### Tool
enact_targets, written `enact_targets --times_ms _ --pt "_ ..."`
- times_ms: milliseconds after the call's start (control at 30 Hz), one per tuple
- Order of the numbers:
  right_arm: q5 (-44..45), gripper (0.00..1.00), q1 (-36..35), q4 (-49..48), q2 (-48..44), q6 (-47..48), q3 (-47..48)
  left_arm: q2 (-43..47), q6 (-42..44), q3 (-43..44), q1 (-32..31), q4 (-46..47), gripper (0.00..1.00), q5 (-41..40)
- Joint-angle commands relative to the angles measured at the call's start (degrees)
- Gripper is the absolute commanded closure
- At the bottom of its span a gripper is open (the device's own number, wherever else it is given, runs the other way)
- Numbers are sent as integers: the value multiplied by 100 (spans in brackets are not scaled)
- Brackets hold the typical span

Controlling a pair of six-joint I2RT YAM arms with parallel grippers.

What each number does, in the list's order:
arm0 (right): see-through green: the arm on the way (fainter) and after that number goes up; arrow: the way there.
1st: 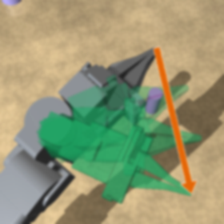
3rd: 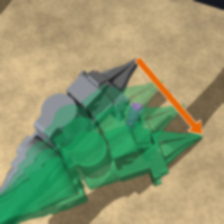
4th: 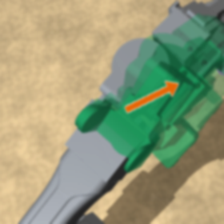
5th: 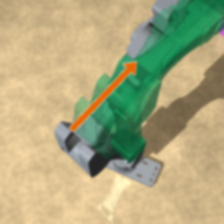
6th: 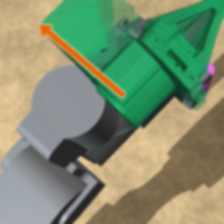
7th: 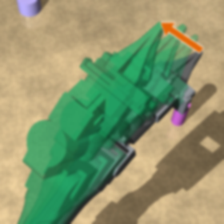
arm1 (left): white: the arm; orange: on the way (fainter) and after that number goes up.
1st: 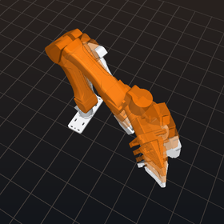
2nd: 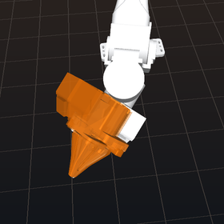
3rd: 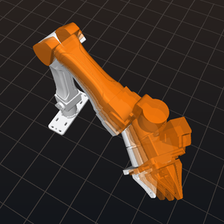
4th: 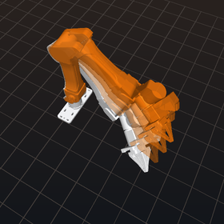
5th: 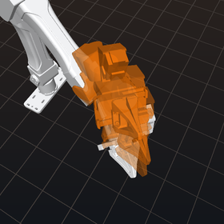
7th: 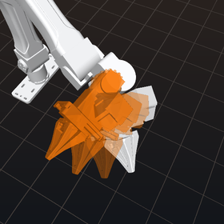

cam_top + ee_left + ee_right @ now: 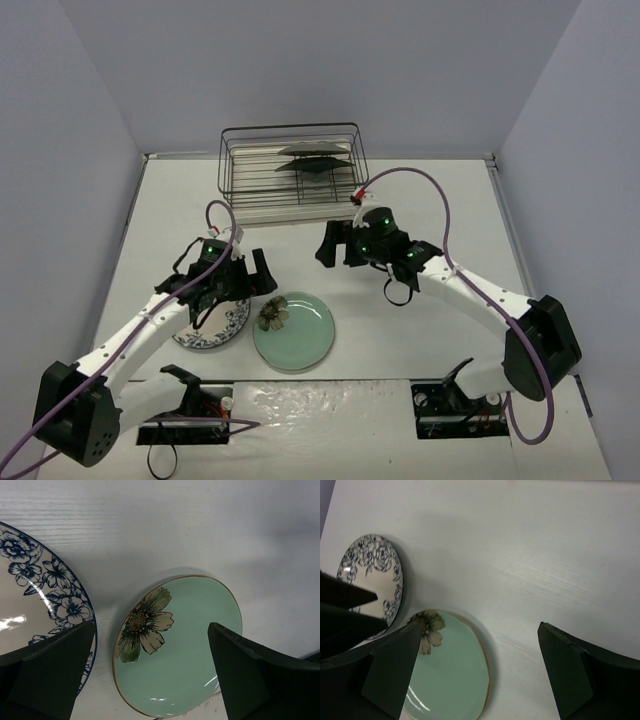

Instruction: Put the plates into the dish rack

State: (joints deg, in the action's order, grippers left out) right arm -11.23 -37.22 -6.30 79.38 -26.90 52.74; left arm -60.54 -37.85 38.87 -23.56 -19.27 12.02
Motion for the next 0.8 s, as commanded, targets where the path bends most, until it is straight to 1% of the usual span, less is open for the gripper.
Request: enact_targets --times_ms 0,100,200,300,500,667,767 --pt "-995 0 -280 -633 244 -349 -321 364 -39 86 27 22 3 -246" --pt "-1123 0 -296 -993 587 -589 -786 604 -24 -34 27 23 3 -357" --pt "-1405 0 -303 -1247 930 -672 -918 734 29 -13 27 -108 3 -518" --pt "-1894 0 -332 -1512 1169 -750 -1033 746 58 24 27 -165 3 -534" --pt "-2620 0 -338 -1543 1488 -685 -1145 719 32 6 27 -148 3 -532" --pt "-2735 0 -263 -1582 1643 -833 -1218 787 14 -20 27 -130 3 -543" --pt "-2933 6 -77 -1683 1644 -870 -1344 815 31 -4 27 -155 3 -567"
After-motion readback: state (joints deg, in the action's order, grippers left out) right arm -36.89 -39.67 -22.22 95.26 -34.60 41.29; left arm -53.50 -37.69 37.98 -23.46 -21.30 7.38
